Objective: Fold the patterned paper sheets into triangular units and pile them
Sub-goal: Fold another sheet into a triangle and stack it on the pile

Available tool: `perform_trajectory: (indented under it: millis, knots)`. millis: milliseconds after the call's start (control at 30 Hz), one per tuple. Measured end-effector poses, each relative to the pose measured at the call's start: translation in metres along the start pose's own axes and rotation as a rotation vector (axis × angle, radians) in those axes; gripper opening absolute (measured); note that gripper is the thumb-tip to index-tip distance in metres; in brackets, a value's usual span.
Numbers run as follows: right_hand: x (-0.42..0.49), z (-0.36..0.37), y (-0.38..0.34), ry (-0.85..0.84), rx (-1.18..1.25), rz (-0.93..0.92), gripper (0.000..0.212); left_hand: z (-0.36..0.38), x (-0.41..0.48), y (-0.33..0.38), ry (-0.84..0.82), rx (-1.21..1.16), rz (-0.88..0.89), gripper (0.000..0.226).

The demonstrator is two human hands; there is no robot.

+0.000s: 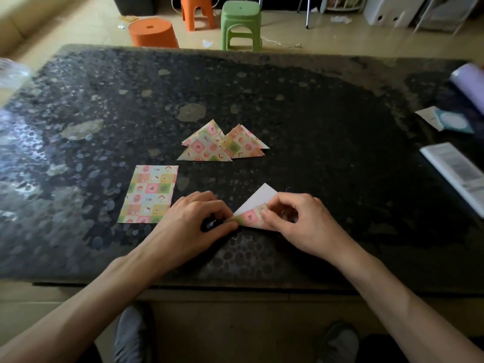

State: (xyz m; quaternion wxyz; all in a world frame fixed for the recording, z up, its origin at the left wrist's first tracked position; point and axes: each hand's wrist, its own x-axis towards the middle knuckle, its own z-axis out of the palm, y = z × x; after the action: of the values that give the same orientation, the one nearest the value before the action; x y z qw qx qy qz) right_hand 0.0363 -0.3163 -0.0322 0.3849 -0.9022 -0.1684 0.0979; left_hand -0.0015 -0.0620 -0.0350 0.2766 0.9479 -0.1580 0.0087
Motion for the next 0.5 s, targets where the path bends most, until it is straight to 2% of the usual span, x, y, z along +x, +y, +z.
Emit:
perform_trajectory:
  millis: [133,300,500]
  knots:
    - [0.004,0.002,-0.002,0.033,-0.022,0.033,0.02,0.0,0.002,-0.001,0.008,-0.022,-0.046,0.038]
    - [0.009,0.007,-0.006,0.075,-0.14,0.097,0.025,-0.001,0.004,-0.002,0.026,-0.044,-0.132,0.03]
    - [0.013,0.006,-0.012,0.069,-0.185,0.1,0.023,-0.003,0.005,0.001,0.013,-0.034,-0.154,0.026]
